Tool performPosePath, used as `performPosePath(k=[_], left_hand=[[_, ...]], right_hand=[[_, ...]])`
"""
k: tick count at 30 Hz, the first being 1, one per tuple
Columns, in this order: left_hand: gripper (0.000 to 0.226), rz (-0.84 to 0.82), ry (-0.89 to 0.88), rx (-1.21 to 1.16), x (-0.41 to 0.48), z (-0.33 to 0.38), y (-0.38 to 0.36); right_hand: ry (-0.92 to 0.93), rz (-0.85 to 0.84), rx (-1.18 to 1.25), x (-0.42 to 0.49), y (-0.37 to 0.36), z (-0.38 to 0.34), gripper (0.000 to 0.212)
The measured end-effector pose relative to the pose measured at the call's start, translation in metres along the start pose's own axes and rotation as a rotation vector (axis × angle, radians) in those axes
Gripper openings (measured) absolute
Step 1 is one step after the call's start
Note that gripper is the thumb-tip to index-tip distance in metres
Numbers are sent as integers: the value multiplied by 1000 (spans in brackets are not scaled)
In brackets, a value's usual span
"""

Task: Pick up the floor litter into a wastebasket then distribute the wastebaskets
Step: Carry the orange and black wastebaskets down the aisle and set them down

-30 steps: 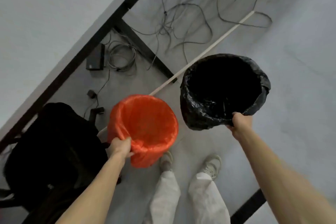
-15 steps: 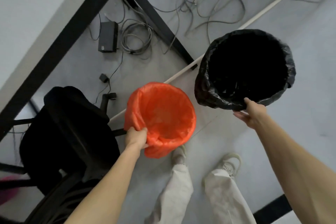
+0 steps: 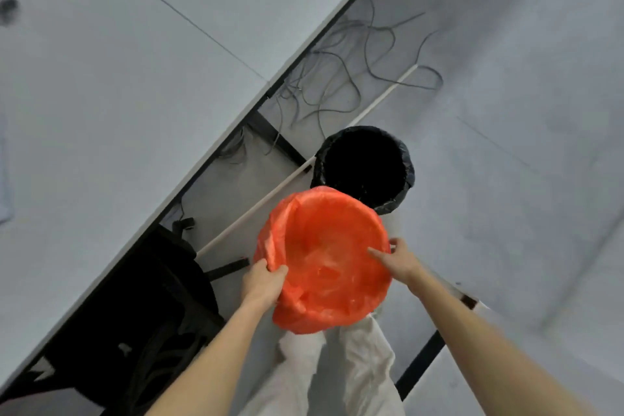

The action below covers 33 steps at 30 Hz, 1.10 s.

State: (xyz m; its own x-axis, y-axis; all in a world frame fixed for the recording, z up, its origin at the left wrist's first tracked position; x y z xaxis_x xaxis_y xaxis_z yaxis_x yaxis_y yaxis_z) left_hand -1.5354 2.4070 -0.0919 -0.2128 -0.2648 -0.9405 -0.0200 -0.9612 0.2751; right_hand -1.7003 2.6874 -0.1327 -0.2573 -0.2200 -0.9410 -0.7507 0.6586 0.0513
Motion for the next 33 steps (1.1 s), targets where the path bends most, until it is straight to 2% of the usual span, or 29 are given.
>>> performPosePath(k=[2,5,11,15,22,27,33], left_hand=[[29,-51,-71,26,-41,33,-1],[22,-98,-211,87,-101,88,4],[33,-241,-441,148,-183,211,-1],[25,-256,-552,157,-200,300,-16],[21,-267,-708,221,-228,490,-90],[16,-230,-758,281,-251,623,-148],[25,-264,-820,223,-275,774,-198]], right_hand=[[21,62,48,-54,12,4,45],[82,207,47,-137,48,-2,32],[171,481,164,-270,124,-45,19],[252,643,303,-321,179,-59,29],[378,848,497,-350,317,-67,33],[400,862,503,-357,445,-95,33],[452,895,447,-365,618,-151,36]])
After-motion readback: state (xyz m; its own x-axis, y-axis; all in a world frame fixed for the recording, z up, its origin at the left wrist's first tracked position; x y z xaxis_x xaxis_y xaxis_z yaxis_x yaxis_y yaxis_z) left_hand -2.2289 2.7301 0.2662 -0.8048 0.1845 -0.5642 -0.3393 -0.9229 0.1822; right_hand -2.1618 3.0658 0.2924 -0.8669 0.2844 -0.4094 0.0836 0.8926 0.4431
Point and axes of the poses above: each hand's wrist, its own x-axis towards the middle knuckle, its own y-axis out of the back of the hand, z = x × y, the point moved 10 cm from there along x, towards the middle knuckle, and after that the axes turned 15 degrees about -z, right-handed, at the moved point
